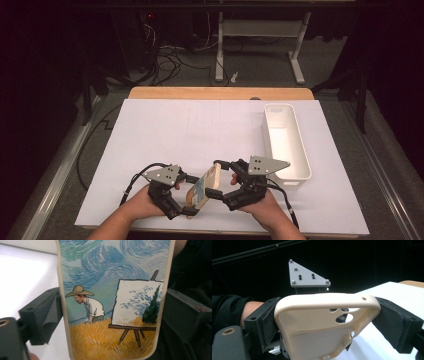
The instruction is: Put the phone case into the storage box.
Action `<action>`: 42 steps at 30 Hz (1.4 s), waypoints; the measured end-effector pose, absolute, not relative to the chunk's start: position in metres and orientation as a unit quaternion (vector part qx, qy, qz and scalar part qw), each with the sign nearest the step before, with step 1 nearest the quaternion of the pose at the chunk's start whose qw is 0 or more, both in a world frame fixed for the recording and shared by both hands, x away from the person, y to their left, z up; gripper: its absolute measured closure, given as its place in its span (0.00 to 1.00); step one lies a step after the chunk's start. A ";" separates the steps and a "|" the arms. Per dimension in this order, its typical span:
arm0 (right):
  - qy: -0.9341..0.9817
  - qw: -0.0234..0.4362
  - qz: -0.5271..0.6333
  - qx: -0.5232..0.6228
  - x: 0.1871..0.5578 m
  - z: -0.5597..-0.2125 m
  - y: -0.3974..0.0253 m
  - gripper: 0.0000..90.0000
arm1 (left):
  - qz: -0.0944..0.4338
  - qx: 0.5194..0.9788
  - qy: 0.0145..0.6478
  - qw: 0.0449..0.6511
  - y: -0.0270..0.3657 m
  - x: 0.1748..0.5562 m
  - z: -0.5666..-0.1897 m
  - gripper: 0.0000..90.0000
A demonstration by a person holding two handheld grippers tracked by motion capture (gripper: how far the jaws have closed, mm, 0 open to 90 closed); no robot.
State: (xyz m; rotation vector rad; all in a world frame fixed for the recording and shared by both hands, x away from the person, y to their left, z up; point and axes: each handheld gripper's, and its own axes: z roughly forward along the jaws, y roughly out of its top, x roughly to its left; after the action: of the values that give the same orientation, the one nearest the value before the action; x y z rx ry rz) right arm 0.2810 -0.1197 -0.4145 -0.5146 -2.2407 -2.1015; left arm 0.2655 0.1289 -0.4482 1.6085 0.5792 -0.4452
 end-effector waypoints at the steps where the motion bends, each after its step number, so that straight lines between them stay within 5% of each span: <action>1: -0.719 0.014 -0.675 -0.165 0.281 -0.414 -0.120 0.14 | -0.194 0.703 0.254 0.635 0.129 0.266 -0.448 0.09; 8: -0.719 0.014 -0.675 -0.165 0.281 -0.414 -0.119 0.14 | -0.194 0.695 0.265 0.640 0.130 0.267 -0.446 0.01; 23: -0.718 -0.004 -0.675 -0.173 0.280 -0.412 -0.124 0.14 | -0.155 0.682 0.287 0.655 0.143 0.273 -0.442 0.00; 42: -0.721 -0.032 -0.668 -0.178 0.277 -0.410 -0.129 0.14 | -0.036 0.647 0.368 0.666 0.166 0.286 -0.442 0.01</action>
State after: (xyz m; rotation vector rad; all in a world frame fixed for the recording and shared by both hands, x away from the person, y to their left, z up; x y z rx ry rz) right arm 0.2773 -0.1293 -0.4103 -0.5708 -2.3131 -2.1432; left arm 0.2860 0.1661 -0.4416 1.4614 0.8318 -0.0813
